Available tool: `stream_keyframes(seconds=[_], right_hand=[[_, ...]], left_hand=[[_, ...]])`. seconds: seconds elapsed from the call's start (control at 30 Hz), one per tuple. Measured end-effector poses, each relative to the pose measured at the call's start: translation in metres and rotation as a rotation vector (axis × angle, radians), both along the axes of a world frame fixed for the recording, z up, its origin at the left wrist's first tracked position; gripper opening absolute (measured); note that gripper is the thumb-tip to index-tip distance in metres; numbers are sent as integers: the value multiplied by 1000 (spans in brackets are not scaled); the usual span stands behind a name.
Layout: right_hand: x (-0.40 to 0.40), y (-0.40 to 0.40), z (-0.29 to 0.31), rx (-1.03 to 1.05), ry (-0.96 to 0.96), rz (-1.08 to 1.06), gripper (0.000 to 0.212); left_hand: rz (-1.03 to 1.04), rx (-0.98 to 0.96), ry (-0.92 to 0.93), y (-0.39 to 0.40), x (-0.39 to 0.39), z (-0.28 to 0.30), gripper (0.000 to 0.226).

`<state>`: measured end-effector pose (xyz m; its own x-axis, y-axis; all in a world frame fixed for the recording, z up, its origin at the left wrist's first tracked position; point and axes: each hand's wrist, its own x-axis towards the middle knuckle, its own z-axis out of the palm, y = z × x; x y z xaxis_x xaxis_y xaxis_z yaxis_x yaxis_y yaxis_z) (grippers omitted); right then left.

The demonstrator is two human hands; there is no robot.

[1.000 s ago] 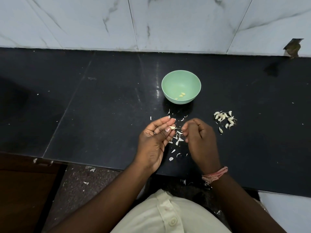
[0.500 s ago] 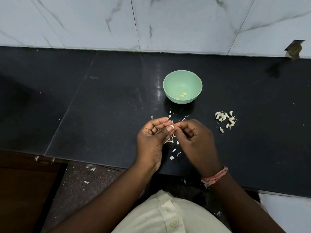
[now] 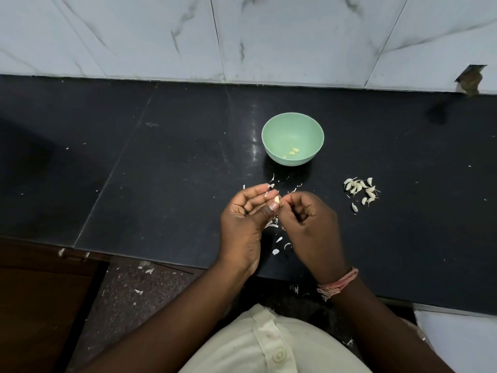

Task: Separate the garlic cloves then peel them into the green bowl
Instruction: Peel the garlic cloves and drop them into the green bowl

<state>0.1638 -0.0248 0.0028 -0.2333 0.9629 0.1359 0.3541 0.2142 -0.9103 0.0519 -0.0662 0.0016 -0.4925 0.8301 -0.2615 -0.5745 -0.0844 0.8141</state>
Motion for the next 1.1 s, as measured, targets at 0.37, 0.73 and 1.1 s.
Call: stream_keyframes(seconds=[0.37, 0.73, 1.1], right_hand=[[-5, -4, 5, -164, 149, -23, 8], [-7, 0, 16, -422, 340, 13, 8], [-5, 4, 17, -516, 412, 40, 10]], left_hand=[[-4, 23, 128, -2, -3, 1, 32], [-50, 36, 444, -8, -10, 4, 27], [-127, 24, 710, -11, -18, 7, 34]])
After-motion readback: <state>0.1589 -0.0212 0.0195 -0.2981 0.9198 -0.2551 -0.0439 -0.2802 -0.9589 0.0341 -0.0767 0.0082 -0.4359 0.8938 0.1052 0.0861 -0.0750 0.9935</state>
